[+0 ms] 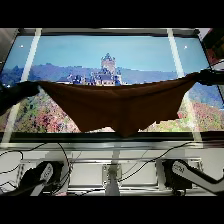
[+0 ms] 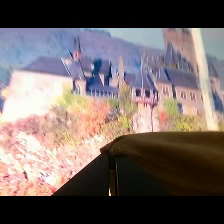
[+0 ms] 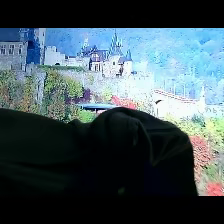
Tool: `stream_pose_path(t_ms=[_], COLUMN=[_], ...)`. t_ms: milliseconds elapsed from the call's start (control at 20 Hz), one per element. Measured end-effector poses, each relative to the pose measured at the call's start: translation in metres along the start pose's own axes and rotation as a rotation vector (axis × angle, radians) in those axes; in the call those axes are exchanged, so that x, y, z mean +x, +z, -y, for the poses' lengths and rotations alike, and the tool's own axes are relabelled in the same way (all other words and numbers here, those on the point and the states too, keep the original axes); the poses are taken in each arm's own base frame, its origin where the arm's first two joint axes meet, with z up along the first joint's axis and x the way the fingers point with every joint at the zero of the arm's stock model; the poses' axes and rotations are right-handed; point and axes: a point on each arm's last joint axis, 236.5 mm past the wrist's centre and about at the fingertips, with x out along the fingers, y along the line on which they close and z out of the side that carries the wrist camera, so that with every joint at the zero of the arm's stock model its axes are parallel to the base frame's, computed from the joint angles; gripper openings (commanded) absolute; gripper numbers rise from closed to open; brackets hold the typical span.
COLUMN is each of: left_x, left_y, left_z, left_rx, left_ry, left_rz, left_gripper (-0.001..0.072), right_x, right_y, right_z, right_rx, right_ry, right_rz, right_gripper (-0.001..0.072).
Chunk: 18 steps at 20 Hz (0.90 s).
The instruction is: Fold the clothes and pants, and hang the long-sleeved shirts on hangers.
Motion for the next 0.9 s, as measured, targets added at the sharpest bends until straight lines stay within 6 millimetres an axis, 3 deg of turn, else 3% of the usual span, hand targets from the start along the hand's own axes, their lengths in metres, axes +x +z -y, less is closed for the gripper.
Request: stream_pose_path(t_ms=[100,150,200,250,300,400,500,550,650,750,900], left_x=[0.044,0.061,0.077,0.088,0.097,0.108,0.112,0.112,0.11,0.109,0.108], left_y=[-0.031,-0.044,-0.056,-0.065,-0.07,-0.074,-0.072,-0.07,-0.064,-0.061,-0.058], left_z=[0.006,0.01,0.016,0.021,0.026,0.031,0.033,0.033,0.032,0.031,0.031], left_rx=[-0.009,-0.006,-0.006,-0.004,-0.003,0.006,0.005,0.006,0.006,0.006,0.006], left_ry=[-0.039,-0.051,-0.063,-0.073,-0.079,-0.08,-0.077,-0.074,-0.067,-0.064,-0.062], left_rz=[-0.118,-0.159,-0.192,-0.212,-0.223,-0.222,-0.208,-0.199,-0.178,-0.166,-0.158], left_gripper=[0.0014,0.0014,0.0015,0.0015,0.0015,0.0015,0.0015,0.0015,0.0015,0.0015,0.0015], right_x=[0.045,0.065,0.081,0.093,0.1,0.107,0.104,0.101,0.095,0.09,0.086], right_y=[-0.001,-0.001,-0.001,0.001,0.004,0.011,0.015,0.011,-0.006,-0.03,-0.064], right_z=[0.017,0.022,0.027,0.032,0.035,0.042,0.052,0.058,0.068,0.069,0.05], right_rx=[0.058,0.085,0.111,0.14,0.165,0.201,0.219,0.222,0.23,0.232,0.218], right_ry=[0.026,0.038,0.038,0.034,0.03,0.012,-0.014,-0.029,-0.051,-0.042,0.054], right_rz=[-0.034,-0.043,-0.047,-0.041,-0.028,-0.005,-0.007,-0.029,-0.1,-0.195,-0.318], right_gripper=[0.001,0.0045,0.0251,0.0508,0.0624,0.0584,0.0395,0.0369,0.036,0.0193,0.0184])
